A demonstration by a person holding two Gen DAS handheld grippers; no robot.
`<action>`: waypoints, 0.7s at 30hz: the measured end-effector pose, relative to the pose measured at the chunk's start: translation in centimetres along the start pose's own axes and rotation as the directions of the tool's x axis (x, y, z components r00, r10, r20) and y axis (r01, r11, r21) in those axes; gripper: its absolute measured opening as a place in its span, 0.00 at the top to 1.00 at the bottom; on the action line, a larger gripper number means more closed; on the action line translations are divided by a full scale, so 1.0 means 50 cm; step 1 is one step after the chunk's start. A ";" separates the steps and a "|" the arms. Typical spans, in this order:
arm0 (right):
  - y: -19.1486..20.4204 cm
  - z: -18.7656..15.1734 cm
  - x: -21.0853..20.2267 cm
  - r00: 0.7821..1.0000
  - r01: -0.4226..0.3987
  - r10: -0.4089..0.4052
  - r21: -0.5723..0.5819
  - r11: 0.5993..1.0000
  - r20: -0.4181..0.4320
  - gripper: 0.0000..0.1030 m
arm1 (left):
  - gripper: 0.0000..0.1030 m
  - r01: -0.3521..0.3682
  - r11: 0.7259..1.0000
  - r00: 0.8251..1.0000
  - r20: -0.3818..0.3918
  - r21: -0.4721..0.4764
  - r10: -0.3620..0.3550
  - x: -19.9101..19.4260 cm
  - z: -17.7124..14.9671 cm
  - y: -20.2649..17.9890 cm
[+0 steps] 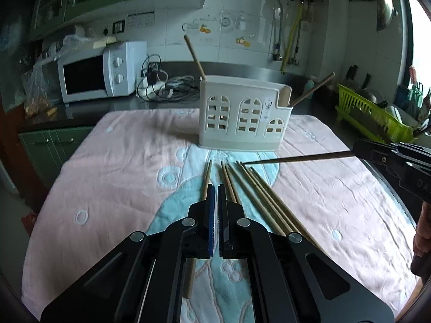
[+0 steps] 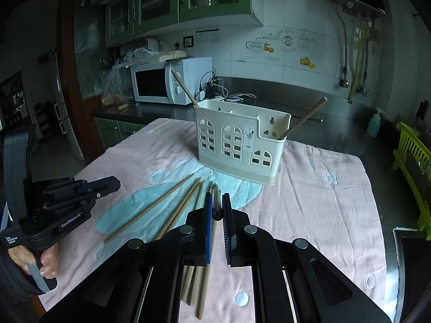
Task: Organize utensils
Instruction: 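Lift the left gripper's chopstick over the holder while the right gripper carries its own there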
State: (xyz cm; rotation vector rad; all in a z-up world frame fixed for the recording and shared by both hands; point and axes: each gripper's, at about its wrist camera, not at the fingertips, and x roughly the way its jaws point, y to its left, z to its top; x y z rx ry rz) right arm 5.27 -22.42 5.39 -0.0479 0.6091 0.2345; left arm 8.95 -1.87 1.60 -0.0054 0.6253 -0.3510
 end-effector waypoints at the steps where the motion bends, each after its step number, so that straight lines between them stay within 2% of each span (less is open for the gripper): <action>1: 0.000 -0.001 0.001 1.000 0.001 -0.001 -0.002 1.000 0.000 0.93 | 0.98 0.015 1.000 1.000 -0.020 -0.011 -0.015 0.003 -0.004 0.008; 3: 0.001 -0.003 0.002 1.000 0.002 -0.002 -0.006 1.000 0.002 0.93 | 0.98 0.006 1.000 0.999 -0.047 -0.012 -0.006 0.008 -0.016 0.015; 8: -0.002 -0.005 0.008 1.000 -0.001 0.001 0.009 1.000 0.004 0.93 | 0.82 0.009 1.000 0.991 -0.132 -0.026 -0.013 0.027 -0.060 0.035; 10: -0.004 -0.003 0.011 1.000 -0.003 0.003 0.018 1.000 0.007 0.93 | 0.80 0.003 1.000 0.986 -0.165 -0.027 -0.008 0.037 -0.080 0.040; 14: -0.003 -0.001 0.014 1.000 -0.004 0.004 0.021 1.000 0.012 0.93 | 0.77 0.005 1.000 0.978 -0.206 -0.009 -0.007 0.049 -0.110 0.036; 21: -0.001 0.005 0.021 1.000 -0.006 0.006 0.020 1.000 0.013 0.93 | 0.77 -0.020 1.000 0.972 -0.235 -0.006 0.018 0.075 -0.132 0.043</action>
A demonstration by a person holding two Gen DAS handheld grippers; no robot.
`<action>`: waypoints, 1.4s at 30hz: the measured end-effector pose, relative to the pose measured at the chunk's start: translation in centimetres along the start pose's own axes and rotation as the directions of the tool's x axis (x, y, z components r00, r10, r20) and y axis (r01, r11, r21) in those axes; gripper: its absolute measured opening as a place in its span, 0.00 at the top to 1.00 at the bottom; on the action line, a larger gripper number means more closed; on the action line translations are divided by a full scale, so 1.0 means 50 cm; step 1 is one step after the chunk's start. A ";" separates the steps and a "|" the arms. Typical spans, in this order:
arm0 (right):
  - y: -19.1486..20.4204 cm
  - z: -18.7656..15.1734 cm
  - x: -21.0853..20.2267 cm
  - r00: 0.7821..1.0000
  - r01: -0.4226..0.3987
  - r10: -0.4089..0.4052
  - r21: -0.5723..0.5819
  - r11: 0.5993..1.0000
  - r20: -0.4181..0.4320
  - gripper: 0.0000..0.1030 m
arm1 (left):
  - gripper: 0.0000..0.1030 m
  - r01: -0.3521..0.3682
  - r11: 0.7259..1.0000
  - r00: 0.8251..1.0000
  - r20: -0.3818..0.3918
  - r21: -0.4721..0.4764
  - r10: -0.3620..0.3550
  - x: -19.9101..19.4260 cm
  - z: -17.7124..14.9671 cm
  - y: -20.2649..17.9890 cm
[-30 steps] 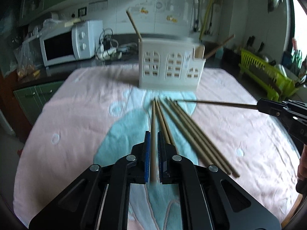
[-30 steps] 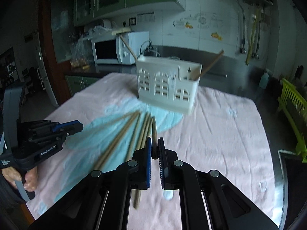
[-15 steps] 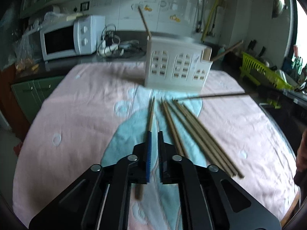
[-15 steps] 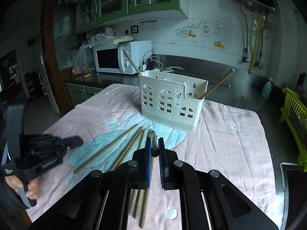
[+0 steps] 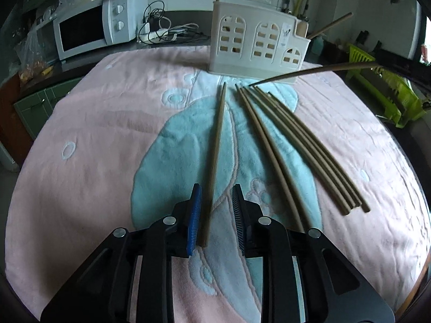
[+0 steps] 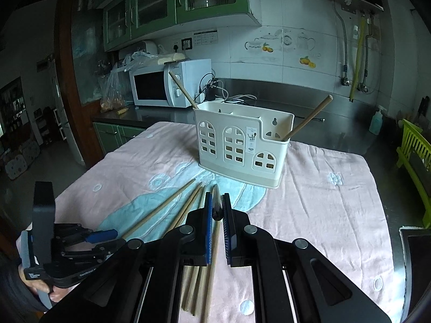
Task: Organize utensils
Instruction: 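Lift the left gripper's chopstick over the holder while the right gripper carries its own there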
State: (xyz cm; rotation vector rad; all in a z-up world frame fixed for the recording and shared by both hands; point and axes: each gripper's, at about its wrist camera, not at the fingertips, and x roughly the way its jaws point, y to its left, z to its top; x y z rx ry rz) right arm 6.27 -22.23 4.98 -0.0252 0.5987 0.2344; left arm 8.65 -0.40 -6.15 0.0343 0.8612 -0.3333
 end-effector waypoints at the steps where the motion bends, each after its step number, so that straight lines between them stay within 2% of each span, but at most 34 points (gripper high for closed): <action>1: 0.000 0.001 0.001 1.000 0.000 0.000 0.000 1.000 0.001 0.93 | 0.77 -0.007 1.000 1.000 -0.008 -0.002 0.007 0.006 -0.002 0.002; 5: 0.001 0.004 0.004 1.000 0.000 0.000 0.002 1.000 0.002 0.93 | 0.80 -0.017 1.000 1.000 -0.013 0.008 0.017 0.011 -0.005 0.001; 7: 0.001 0.004 0.005 1.000 -0.001 0.001 0.004 1.000 0.001 0.93 | 0.87 -0.044 0.999 0.999 -0.015 0.027 0.045 0.013 -0.003 -0.005; 8: 0.001 0.006 0.005 1.000 -0.001 0.001 0.005 1.000 0.001 0.93 | 0.94 -0.059 0.997 0.998 -0.015 0.043 0.060 0.013 -0.002 -0.008; 13: 0.002 0.008 0.007 1.000 -0.001 0.001 -0.001 1.000 0.000 0.93 | 0.95 -0.049 0.997 0.999 0.005 0.063 0.049 -0.001 0.019 -0.013; 18: -0.001 0.016 0.009 1.000 0.000 0.000 0.000 1.000 0.007 0.93 | 0.95 -0.009 0.998 0.998 0.059 0.057 0.006 -0.030 0.068 -0.014; 24: 0.002 0.020 0.011 1.000 0.001 -0.001 -0.006 1.000 0.013 0.93 | 0.95 0.003 0.998 0.991 0.135 0.063 -0.012 -0.053 0.132 -0.021; 34: -0.008 0.035 0.023 1.000 -0.005 0.005 0.019 1.000 0.028 0.93 | 0.95 0.028 0.999 0.959 0.283 0.018 -0.032 -0.072 0.238 -0.019; 42: -0.010 0.052 0.030 0.999 -0.011 0.010 0.028 1.000 0.049 0.93 | 0.95 0.065 0.997 0.945 0.324 -0.032 -0.051 -0.053 0.257 -0.005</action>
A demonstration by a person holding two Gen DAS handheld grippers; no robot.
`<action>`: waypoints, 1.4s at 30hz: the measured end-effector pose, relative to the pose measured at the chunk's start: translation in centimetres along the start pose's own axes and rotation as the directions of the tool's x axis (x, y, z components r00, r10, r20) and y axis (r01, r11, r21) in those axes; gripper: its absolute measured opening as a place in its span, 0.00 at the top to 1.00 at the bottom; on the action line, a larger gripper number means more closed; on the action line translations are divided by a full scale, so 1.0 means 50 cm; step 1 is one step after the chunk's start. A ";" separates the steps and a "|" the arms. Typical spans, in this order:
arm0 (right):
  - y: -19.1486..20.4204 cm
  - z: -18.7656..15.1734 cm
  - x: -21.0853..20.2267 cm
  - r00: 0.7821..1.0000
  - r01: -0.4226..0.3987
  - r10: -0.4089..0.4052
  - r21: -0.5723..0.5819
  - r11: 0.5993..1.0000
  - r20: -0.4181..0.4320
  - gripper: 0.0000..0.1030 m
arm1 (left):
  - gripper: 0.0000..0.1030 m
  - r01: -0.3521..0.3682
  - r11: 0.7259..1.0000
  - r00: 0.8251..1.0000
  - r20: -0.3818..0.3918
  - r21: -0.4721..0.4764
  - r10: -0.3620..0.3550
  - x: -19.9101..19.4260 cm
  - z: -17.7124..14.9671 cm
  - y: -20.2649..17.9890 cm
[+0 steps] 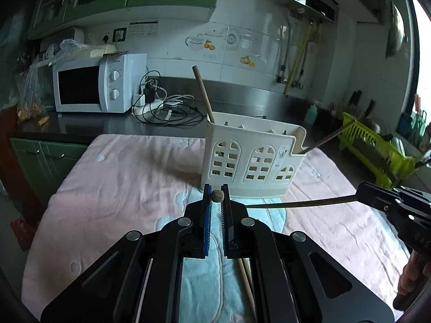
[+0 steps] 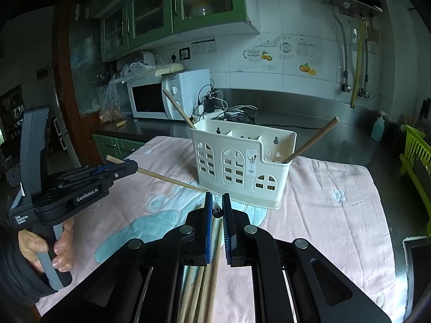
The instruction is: Organize utensils
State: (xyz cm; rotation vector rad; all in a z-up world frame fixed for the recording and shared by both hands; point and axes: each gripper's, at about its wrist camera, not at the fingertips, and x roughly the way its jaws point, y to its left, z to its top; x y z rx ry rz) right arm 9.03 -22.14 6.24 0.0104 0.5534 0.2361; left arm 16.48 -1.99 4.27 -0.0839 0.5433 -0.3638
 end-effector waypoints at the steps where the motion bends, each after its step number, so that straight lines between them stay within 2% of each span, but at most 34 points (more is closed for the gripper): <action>1: -0.003 0.002 0.004 1.000 -0.004 0.004 0.008 1.000 -0.001 0.93 | 0.95 -0.004 1.000 1.000 -0.001 -0.001 0.004 0.003 0.001 0.001; 12: -0.023 -0.001 0.039 0.999 -0.018 0.019 0.058 0.998 -0.029 0.94 | 0.95 -0.018 1.000 0.999 -0.043 -0.020 0.017 0.037 -0.010 0.009; 17: -0.021 0.000 0.035 1.000 -0.015 0.017 0.052 0.999 -0.026 0.94 | 0.95 0.003 1.000 0.995 -0.103 0.003 -0.002 0.034 -0.028 0.011; 24: -0.021 0.003 0.034 1.000 -0.014 0.015 0.056 0.998 -0.024 0.94 | 0.86 -0.013 0.999 0.975 -0.221 0.040 0.022 0.033 -0.100 0.019; 31: -0.023 0.000 0.029 1.000 -0.011 0.012 0.053 0.999 -0.019 0.94 | 0.86 -0.023 0.995 0.950 -0.309 0.097 0.052 0.020 -0.183 0.022; 34: -0.023 -0.001 0.029 1.000 -0.013 0.014 0.052 0.999 -0.020 0.94 | 0.86 -0.017 0.995 0.940 -0.336 0.101 0.050 0.023 -0.206 0.027; 39: -0.018 -0.004 0.029 1.000 -0.010 0.011 0.042 0.999 -0.020 0.94 | 0.86 -0.020 0.995 0.939 -0.340 0.093 0.051 0.025 -0.219 0.030; 42: -0.018 -0.004 0.029 1.000 -0.011 0.012 0.044 0.999 -0.021 0.94 | 0.86 -0.027 0.997 0.930 -0.364 0.079 0.054 0.036 -0.224 0.035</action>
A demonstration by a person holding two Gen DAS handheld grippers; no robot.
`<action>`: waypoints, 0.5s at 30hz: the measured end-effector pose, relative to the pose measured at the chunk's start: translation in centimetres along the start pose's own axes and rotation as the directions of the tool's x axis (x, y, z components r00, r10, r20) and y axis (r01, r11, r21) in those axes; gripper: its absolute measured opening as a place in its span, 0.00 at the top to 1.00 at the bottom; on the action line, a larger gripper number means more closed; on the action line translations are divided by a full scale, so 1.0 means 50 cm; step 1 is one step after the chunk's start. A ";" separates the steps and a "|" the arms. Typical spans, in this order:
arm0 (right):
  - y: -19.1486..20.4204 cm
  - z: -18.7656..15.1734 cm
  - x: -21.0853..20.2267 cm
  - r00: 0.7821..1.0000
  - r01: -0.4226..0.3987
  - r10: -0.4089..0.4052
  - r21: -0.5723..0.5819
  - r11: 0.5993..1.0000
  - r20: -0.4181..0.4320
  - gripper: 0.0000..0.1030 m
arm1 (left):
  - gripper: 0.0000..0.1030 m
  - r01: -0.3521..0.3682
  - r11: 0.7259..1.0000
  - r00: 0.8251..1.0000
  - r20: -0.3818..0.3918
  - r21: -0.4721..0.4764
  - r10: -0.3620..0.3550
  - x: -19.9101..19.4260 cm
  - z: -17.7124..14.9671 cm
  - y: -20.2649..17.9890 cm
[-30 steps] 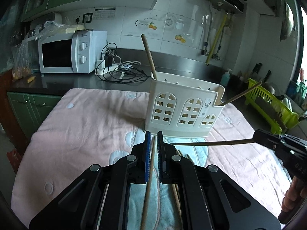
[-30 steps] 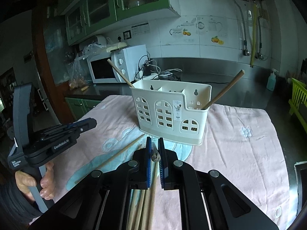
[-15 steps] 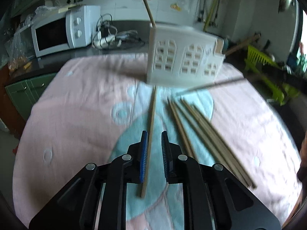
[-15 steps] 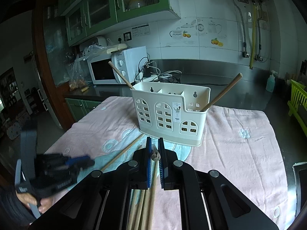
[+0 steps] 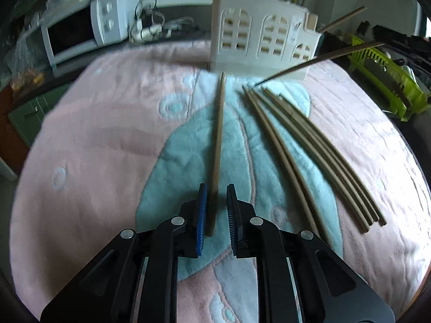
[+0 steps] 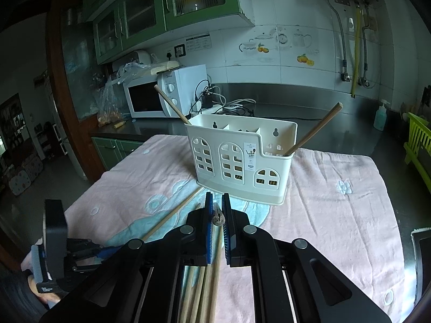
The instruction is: Organize utensils
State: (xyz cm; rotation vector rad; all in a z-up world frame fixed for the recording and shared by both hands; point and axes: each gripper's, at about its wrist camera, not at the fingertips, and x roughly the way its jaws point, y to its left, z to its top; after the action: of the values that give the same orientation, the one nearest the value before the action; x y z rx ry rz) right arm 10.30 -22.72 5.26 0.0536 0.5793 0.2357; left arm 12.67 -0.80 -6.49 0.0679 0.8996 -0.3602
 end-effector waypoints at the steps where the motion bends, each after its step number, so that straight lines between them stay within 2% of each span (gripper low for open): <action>1: 0.000 0.000 0.000 1.000 0.000 0.000 0.000 1.000 0.000 0.94 | 0.86 0.002 1.000 1.000 0.008 -0.004 -0.002 -0.001 0.000 0.002; 12: 0.000 0.001 0.000 1.000 -0.001 0.001 -0.001 1.000 0.001 0.94 | 0.85 0.003 1.000 1.000 0.002 -0.020 -0.003 0.000 -0.002 0.003; 15: 0.002 0.001 -0.001 1.000 -0.001 0.001 -0.002 1.000 0.001 0.94 | 0.86 -0.016 1.000 1.000 -0.011 0.001 0.016 0.002 0.002 -0.004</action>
State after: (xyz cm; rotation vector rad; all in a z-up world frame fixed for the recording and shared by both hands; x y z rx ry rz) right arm 10.27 -22.63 5.35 0.0519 0.5777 0.2368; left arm 12.73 -1.04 -6.51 0.0775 0.9098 -0.3457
